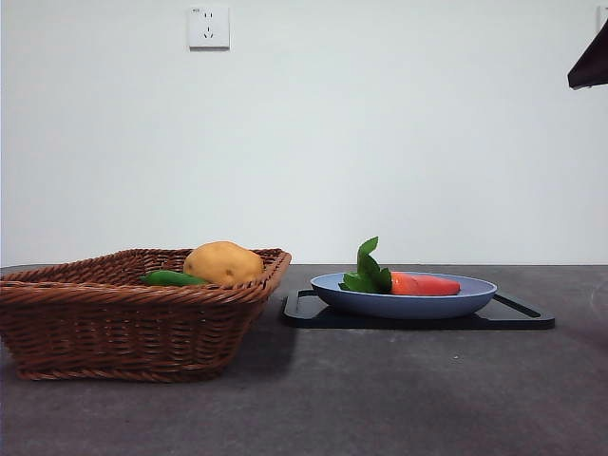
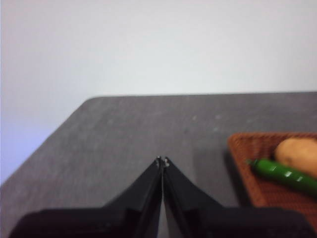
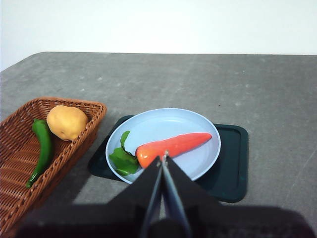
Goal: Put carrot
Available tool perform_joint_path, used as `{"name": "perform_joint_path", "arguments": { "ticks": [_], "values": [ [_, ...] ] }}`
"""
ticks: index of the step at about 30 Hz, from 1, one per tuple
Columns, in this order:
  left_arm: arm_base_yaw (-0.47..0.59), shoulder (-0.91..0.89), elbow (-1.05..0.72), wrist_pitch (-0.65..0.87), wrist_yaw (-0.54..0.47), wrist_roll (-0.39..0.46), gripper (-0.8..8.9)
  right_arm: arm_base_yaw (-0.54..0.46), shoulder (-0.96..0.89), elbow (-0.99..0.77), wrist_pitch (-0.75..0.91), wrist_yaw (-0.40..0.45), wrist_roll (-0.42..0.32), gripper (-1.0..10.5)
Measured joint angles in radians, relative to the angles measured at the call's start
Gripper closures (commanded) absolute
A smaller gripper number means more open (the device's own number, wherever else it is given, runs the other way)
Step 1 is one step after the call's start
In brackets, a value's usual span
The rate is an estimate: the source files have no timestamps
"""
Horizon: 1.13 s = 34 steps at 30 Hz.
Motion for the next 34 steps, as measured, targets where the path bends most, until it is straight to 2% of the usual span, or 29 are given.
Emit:
{"name": "perform_joint_path", "arguments": {
  "ticks": [5,10,20,34],
  "values": [
    [0.013,0.0,-0.114,0.069,0.0,-0.004,8.05,0.0,0.0,0.0,0.0,0.0,0.0,9.4],
    [0.013,0.0,-0.173,0.074,0.008,-0.025,8.05,0.0,0.0,0.0,0.0,0.0,0.0,9.4],
    [0.013,0.0,-0.173,0.065,0.132,-0.072,8.05,0.0,0.0,0.0,0.0,0.0,0.0,9.4],
    [0.013,0.0,-0.173,0.065,0.137,-0.084,8.05,0.0,0.0,0.0,0.0,0.0,0.0,9.4]
  ]
}}
